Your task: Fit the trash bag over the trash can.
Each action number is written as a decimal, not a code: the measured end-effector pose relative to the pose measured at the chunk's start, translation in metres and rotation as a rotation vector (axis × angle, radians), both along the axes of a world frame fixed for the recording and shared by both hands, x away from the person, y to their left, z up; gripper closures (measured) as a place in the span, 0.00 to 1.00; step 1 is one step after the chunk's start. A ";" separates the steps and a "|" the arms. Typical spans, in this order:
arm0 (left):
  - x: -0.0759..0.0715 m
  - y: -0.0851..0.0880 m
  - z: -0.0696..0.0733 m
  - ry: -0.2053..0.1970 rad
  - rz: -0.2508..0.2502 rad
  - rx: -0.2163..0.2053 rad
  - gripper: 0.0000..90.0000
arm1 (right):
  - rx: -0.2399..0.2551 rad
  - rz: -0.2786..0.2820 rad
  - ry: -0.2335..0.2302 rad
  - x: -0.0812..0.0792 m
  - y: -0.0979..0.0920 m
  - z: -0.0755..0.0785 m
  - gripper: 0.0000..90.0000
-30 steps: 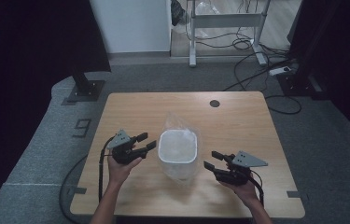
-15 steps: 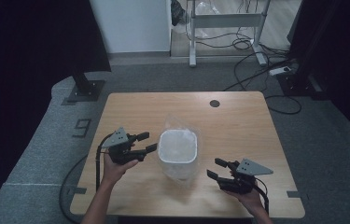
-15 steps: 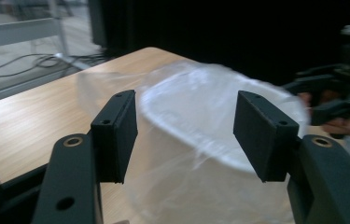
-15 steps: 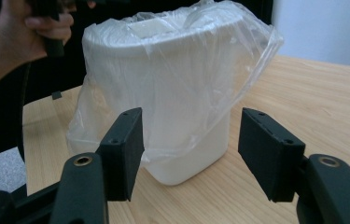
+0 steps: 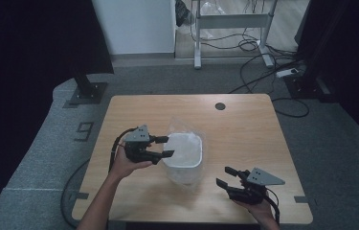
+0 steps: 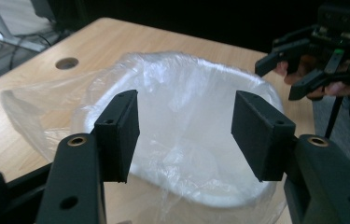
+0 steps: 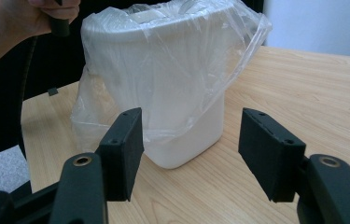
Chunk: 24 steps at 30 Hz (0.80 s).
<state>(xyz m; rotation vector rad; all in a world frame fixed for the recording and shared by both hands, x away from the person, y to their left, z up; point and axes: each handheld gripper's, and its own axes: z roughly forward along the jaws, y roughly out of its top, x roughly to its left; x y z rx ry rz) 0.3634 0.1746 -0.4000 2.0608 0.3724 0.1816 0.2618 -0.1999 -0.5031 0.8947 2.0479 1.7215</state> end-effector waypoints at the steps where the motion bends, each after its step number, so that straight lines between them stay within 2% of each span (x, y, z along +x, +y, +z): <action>1: 0.001 -0.001 0.000 0.004 -0.007 0.006 0.47 | -0.001 -0.003 -0.001 -0.001 -0.001 0.000 0.44; 7: 0.005 -0.006 0.000 0.017 -0.036 0.044 0.48 | 0.008 -0.017 0.005 -0.003 -0.005 -0.001 0.44; 17: 0.017 -0.020 0.000 0.059 -0.078 0.138 0.48 | 0.003 -0.008 0.021 0.000 -0.004 -0.006 0.43; 24: 0.022 -0.031 -0.001 0.076 -0.105 0.188 0.48 | 0.005 -0.006 0.026 0.002 -0.004 -0.007 0.43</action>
